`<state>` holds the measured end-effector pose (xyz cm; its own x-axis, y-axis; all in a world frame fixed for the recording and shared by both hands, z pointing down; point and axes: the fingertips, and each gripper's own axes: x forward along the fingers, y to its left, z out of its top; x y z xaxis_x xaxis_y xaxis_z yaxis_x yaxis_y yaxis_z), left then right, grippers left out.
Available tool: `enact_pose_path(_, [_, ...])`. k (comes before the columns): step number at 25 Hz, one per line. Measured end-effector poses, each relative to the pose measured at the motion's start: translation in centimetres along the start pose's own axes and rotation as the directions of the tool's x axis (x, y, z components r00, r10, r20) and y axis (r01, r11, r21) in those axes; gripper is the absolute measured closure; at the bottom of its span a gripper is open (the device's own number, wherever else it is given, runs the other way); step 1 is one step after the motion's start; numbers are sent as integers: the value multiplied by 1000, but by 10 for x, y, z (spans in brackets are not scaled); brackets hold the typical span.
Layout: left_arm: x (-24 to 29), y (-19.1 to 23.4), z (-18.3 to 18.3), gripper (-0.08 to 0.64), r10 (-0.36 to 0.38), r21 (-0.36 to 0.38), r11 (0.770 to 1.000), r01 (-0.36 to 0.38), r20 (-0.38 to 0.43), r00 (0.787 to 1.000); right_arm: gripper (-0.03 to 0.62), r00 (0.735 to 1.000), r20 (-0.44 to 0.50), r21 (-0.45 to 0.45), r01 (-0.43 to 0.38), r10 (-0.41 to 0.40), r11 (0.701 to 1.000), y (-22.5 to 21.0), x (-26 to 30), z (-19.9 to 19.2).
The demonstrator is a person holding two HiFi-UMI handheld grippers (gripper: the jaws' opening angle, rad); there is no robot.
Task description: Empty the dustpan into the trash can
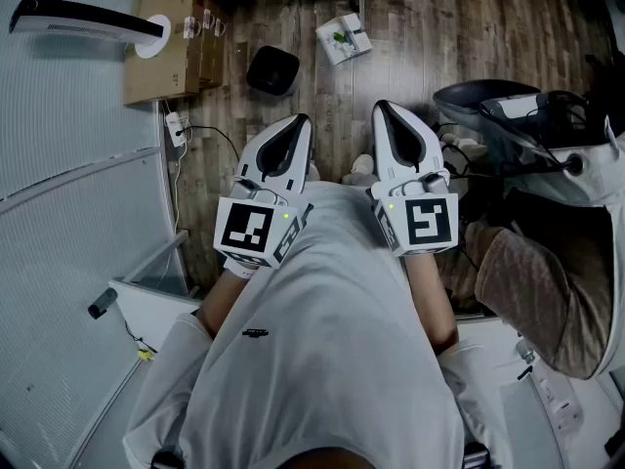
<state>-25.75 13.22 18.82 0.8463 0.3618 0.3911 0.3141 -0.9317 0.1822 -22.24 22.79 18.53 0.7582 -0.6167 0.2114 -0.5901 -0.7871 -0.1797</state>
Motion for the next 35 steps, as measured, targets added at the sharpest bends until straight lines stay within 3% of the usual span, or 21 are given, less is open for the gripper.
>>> enact_pose_path(15, [-2,-26,-11,560,46,-16,999,-46,8,999,581,999,44,-9,-32,32,999,-3,-19,0])
enact_pose_path(22, [18,-32,-8,560,78,-36,996,-79,-15,997,581,998,19,5,-56,56,998,-27,-10,-4])
enact_pose_path(29, [46,0,-4,560,53,-54,997,-55,-38,998,581,999,0,23,-33,33,999,-33,26,-7])
enact_pose_path(35, [93,30,18,560,-14,-40,999,12,-39,999,581,1000,1,30,21,-21,999,-54,74,3])
